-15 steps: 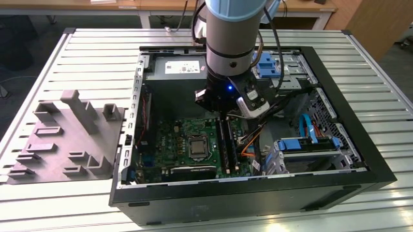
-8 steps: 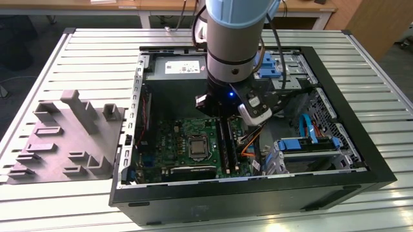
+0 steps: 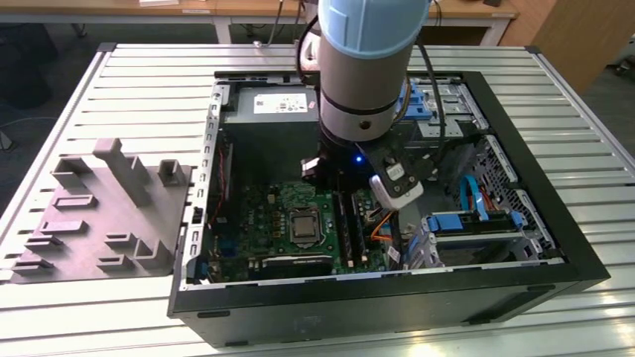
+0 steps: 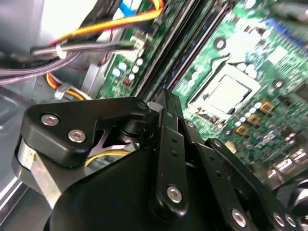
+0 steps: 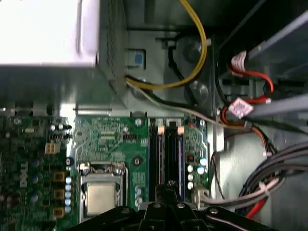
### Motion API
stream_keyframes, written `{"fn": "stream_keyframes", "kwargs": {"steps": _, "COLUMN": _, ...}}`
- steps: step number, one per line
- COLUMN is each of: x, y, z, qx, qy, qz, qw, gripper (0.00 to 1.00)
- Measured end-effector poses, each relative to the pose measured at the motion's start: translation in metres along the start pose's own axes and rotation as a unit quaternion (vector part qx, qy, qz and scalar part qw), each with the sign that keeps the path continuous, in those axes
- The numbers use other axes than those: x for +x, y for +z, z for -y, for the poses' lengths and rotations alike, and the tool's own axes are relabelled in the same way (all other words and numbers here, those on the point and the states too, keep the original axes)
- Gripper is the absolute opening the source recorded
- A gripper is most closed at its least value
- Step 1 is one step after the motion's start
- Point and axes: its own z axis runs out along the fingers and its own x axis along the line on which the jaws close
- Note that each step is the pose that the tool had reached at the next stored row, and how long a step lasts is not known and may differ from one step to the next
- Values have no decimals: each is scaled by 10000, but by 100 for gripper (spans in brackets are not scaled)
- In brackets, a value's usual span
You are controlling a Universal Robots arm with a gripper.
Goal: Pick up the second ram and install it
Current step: 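Press down the second ram until it locks into place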
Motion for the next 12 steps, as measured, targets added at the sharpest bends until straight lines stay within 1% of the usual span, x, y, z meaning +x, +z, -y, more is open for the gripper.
{"fn": "stream_keyframes", "kwargs": {"steps": 7, "x": -4, "y": -21, "z": 222, "qx": 0, "qy": 0, "qz": -1, "qw": 10000, "gripper": 11}}
{"fn": "stream_keyframes", "kwargs": {"steps": 10, "x": -5, "y": -27, "z": 282, "qx": 1, "qy": 0, "qz": -1, "qw": 10000, "gripper": 11}}
{"fn": "stream_keyframes", "kwargs": {"steps": 12, "x": -6, "y": -29, "z": 311, "qx": 4, "qy": 6, "qz": -9, "qw": 10000, "gripper": 11}}
